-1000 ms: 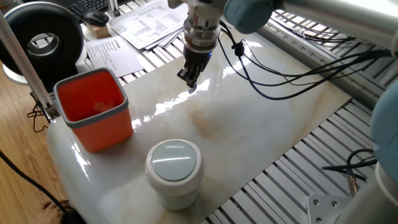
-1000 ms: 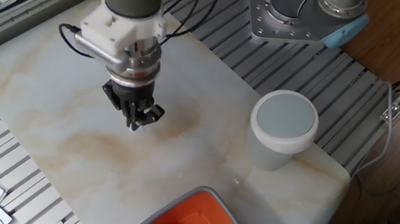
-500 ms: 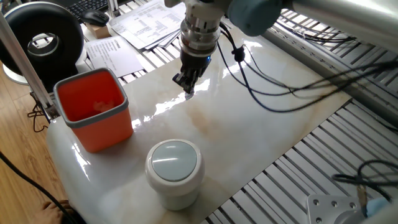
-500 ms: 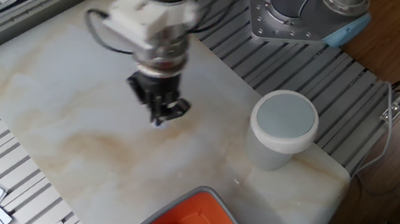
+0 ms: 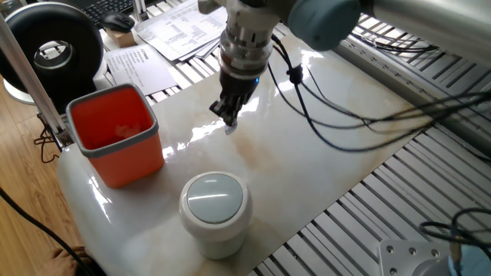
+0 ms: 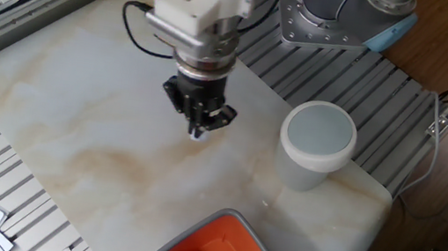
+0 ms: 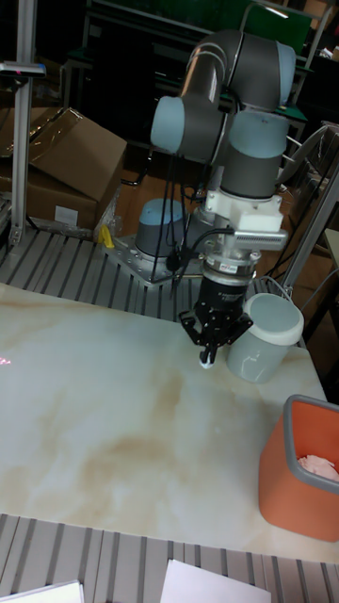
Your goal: Put the garbage in the trash can
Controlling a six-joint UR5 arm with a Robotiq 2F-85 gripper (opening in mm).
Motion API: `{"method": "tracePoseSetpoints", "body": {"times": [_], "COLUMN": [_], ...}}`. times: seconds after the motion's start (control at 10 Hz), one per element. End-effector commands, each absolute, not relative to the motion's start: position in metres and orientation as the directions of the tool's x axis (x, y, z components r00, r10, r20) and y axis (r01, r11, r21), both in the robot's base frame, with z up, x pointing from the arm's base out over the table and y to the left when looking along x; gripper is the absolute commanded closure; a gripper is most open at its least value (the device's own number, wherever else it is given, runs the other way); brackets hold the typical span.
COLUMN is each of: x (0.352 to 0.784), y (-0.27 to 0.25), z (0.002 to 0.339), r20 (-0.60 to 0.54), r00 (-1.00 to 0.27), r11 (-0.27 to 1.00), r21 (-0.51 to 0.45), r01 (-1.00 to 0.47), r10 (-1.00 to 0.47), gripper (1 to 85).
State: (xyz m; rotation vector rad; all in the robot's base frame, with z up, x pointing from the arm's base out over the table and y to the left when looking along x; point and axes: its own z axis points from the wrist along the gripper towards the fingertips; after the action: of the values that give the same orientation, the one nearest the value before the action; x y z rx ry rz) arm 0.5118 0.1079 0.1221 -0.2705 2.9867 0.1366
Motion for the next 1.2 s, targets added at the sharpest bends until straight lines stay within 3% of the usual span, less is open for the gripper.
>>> {"method": "tracePoseSetpoints", "body": {"times": [0.0, 0.2, 0.4, 0.7, 1.1], "x": [0.478, 0.472, 0.461, 0.434, 0.421], "y": [0.129, 0.143, 0.163, 0.174, 0.19], "z": [0.136, 0.136, 0.138, 0.16, 0.168], "r20": [-0.144, -0.137, -0.129, -0.101, -0.088], "r00": [-0.981, -0.968, -0.977, -0.982, -0.986], "r11": [0.99, 0.972, 0.973, 0.982, 0.982], "r21": [0.039, 0.086, 0.136, 0.083, 0.113], "r01": [-0.138, -0.221, -0.187, -0.169, -0.149], "r10": [-0.131, -0.208, -0.169, -0.16, -0.14], "gripper": [84.7, 84.7, 84.7, 84.7, 84.7]}}
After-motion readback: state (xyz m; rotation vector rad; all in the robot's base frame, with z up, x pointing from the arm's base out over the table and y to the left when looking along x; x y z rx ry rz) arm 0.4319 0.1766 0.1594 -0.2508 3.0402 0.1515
